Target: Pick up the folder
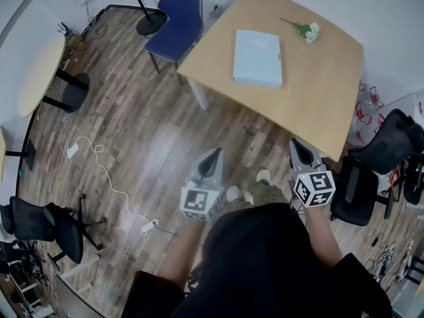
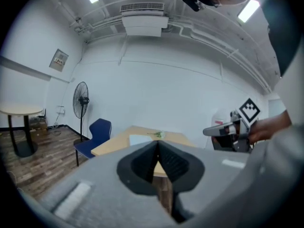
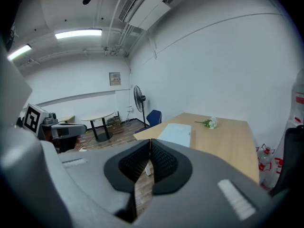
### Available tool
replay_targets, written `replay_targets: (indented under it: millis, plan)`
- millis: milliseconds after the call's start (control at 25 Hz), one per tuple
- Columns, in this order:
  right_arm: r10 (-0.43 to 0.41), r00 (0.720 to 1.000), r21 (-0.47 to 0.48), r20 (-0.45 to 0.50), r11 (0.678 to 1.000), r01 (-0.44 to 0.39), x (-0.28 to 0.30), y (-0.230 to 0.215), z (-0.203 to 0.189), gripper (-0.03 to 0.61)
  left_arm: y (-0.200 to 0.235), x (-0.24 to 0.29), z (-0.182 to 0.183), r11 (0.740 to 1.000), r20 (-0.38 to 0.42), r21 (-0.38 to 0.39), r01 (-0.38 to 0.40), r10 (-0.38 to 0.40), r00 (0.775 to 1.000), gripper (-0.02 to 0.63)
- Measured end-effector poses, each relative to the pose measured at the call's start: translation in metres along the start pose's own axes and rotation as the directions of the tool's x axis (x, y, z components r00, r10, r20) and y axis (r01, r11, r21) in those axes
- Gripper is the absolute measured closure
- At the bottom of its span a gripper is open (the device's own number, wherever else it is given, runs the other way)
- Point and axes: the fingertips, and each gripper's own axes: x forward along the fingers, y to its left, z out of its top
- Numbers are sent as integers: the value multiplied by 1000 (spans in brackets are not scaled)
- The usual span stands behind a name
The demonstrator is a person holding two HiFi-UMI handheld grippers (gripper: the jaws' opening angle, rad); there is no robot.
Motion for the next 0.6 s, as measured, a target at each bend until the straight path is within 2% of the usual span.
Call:
replay_targets:
  millis: [160, 320, 600]
  plan:
    - [27, 1000, 24, -14, 999, -26, 10, -5, -9, 577, 3, 14, -8, 999, -27, -35, -6, 5, 1000, 614]
    - [52, 999, 34, -14, 998, -51, 31, -15, -9, 575, 14, 34, -13, 999, -40, -37, -19, 18, 999, 614]
    - [108, 994, 27, 18, 994, -108, 95, -52, 24, 577, 46, 92, 8, 998, -41, -7, -63, 63, 997, 614]
